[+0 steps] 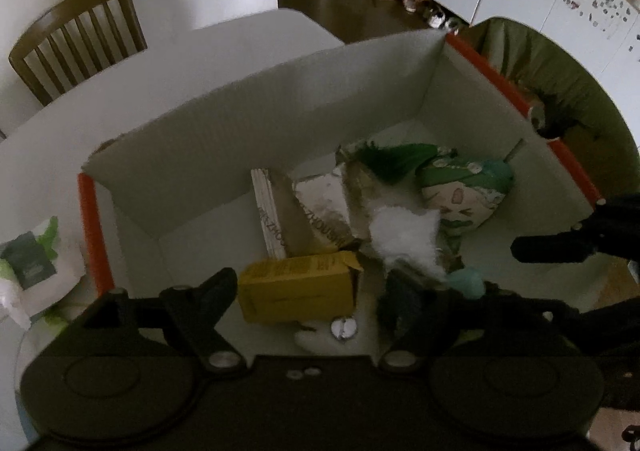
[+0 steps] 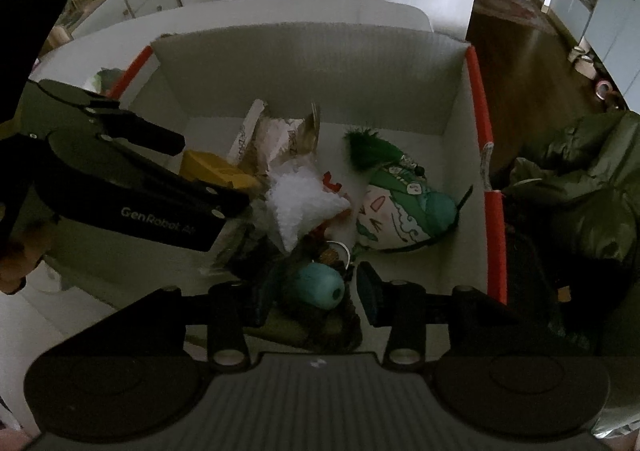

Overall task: Organize objects
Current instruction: 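Lower both tools into the box and open them to release the items, then withdraw both tools from the box toward the white plastic bag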

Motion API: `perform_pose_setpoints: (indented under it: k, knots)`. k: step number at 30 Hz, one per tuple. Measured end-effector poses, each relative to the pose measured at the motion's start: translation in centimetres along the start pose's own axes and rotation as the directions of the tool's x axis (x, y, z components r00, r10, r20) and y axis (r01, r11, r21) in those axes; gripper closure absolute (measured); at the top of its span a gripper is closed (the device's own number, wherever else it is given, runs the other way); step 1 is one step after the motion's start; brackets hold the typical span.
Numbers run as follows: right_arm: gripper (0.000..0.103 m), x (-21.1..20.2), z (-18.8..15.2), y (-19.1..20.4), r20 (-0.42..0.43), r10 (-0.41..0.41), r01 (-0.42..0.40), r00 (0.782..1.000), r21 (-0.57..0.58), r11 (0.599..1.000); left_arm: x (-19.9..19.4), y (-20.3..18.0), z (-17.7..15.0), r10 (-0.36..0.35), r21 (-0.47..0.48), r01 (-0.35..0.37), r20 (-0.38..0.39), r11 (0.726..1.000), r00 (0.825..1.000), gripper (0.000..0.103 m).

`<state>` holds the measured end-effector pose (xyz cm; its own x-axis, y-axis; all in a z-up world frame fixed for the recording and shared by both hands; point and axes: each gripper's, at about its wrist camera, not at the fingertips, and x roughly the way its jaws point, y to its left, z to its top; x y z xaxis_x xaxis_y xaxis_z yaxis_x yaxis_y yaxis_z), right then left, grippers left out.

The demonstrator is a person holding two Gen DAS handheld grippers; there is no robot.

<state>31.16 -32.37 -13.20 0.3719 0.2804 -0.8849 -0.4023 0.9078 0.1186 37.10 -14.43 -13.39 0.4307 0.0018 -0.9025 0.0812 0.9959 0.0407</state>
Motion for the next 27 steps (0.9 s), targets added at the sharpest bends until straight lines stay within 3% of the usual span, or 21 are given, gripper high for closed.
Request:
perform_pose_setpoints:
  k: [16, 19, 27]
  knots:
    - [0.060, -6.5, -0.8, 0.6, 0.146, 0.057, -0.062, 0.988, 0.032, 0.998, -7.7, 0.3, -2.3, -0.025, -0.027, 0.030, 0.167, 0.999, 0.986, 0.021]
    - [0.052, -7.5, -0.9, 1.1, 0.172, 0.070, -0.076, 0.983, 0.030, 0.997, -8.5, 0.7, -2.8, -0.033, -0.047, 0.042, 0.186, 0.998, 0.982, 0.021]
    - [0.051, -9.8, -0.7, 3.1, 0.240, 0.105, -0.118, 0.965, 0.043, 0.992, -11.2, 2.3, -4.5, -0.027, -0.065, 0.043, 0.237, 0.997, 0.971, 0.020]
